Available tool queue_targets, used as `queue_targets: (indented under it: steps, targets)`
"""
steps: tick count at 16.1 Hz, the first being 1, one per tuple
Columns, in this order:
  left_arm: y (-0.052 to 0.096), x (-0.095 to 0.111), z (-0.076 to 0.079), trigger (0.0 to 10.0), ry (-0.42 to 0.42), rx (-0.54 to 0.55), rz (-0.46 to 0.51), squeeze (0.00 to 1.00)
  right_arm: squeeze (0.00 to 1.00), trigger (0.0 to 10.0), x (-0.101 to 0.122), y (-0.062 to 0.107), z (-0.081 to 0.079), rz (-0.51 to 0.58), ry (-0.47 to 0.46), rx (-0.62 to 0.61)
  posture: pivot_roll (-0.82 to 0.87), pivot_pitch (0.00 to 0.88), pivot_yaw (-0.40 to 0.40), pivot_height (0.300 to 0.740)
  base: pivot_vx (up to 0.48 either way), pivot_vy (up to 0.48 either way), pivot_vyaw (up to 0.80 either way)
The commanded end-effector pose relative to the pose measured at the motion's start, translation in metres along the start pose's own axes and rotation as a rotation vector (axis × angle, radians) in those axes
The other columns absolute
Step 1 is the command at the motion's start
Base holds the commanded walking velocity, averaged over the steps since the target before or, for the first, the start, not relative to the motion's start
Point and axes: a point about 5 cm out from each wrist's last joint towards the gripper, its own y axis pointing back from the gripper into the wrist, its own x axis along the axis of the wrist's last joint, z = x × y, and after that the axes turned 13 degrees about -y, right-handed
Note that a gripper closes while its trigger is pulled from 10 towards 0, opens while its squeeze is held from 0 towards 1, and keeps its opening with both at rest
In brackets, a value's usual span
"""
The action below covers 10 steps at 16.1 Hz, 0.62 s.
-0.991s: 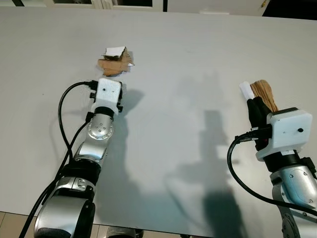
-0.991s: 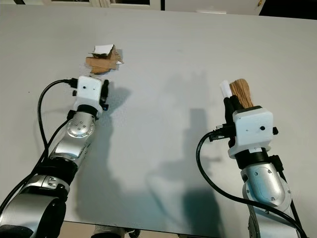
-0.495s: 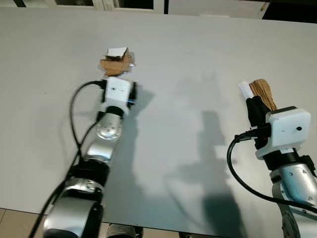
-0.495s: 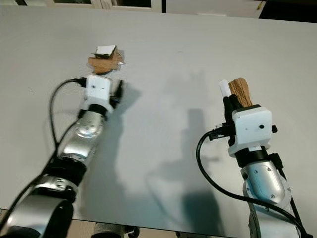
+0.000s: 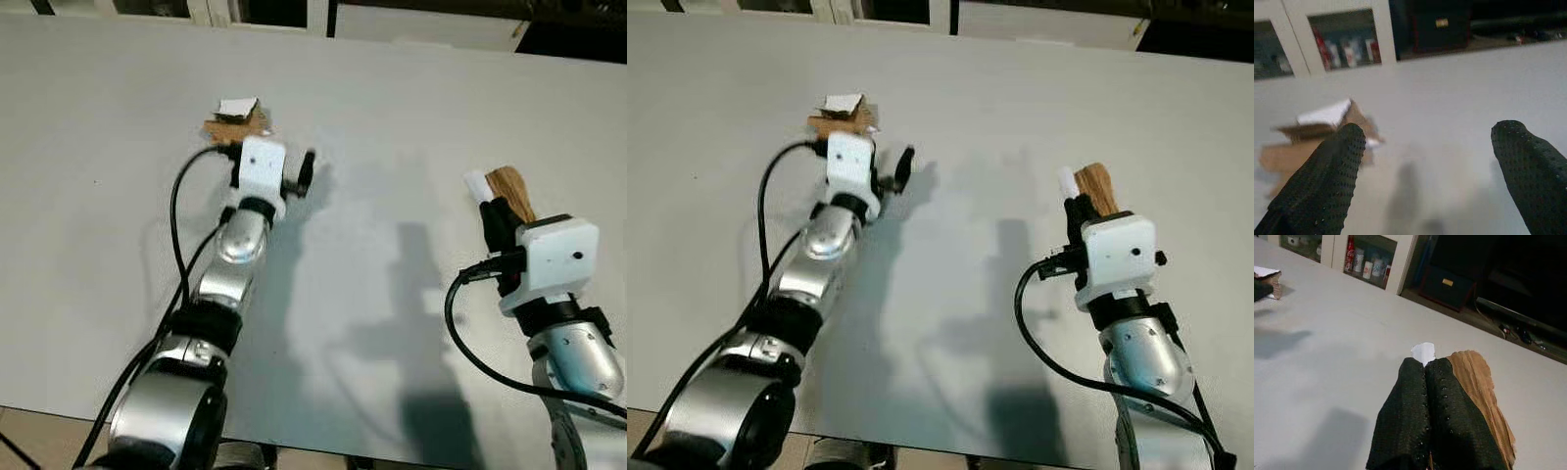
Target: Picking trash to rubbish bin
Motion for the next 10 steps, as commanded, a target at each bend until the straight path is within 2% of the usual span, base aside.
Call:
queue_targets:
  steps: [1, 5, 6, 10]
  targets:
    - [0.000, 0.000, -0.009, 10.0, 0.000, 0.050, 0.006, 1.00, 0.00, 10.0, 0.000, 0.001, 0.003, 0.008, 0.005, 0.003, 0.06, 0.190, -0.019, 0.740, 0.000, 0.000, 0.00]
    - [-0.002, 0.007, -0.013, 10.0, -0.047, 0.089, 0.045, 1.00, 0.00, 10.0, 0.000, -0.001, 0.005, 0.013, 0.011, 0.006, 0.06, 0.177, -0.027, 0.740, 0.000, 0.000, 0.00]
    - [-0.003, 0.009, -0.017, 10.0, -0.079, 0.108, 0.055, 1.00, 0.00, 10.0, 0.000, -0.002, 0.005, 0.017, 0.012, 0.009, 0.06, 0.174, -0.030, 0.740, 0.000, 0.000, 0.00]
    - [-0.012, 0.008, -0.036, 10.0, -0.123, 0.147, 0.016, 1.00, 0.00, 10.0, 0.003, -0.002, 0.006, 0.024, 0.016, 0.017, 0.05, 0.181, -0.040, 0.740, 0.000, 0.000, 0.00]
